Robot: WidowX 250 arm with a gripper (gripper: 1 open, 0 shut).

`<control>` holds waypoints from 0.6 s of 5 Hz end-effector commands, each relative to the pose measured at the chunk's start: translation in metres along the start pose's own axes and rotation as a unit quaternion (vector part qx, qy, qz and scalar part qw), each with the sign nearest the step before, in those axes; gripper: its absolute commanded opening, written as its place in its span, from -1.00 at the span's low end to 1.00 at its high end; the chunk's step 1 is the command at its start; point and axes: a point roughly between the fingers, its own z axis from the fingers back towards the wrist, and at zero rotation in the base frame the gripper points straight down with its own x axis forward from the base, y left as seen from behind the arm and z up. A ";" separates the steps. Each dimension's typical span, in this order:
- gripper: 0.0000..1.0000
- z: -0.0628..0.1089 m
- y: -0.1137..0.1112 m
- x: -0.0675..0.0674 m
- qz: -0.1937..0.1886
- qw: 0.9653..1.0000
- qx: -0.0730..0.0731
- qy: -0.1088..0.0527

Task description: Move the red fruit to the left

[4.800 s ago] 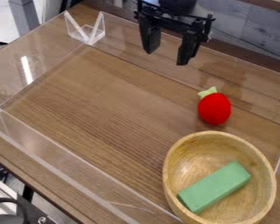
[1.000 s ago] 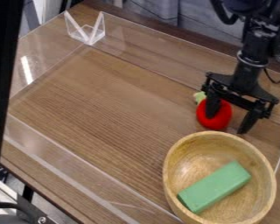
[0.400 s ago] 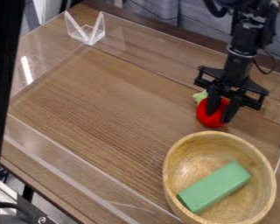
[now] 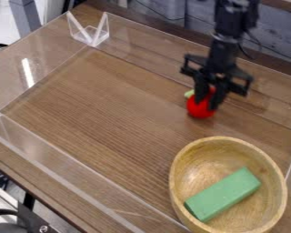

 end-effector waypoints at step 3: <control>-1.00 0.049 0.042 0.001 0.073 0.995 -0.020 -0.060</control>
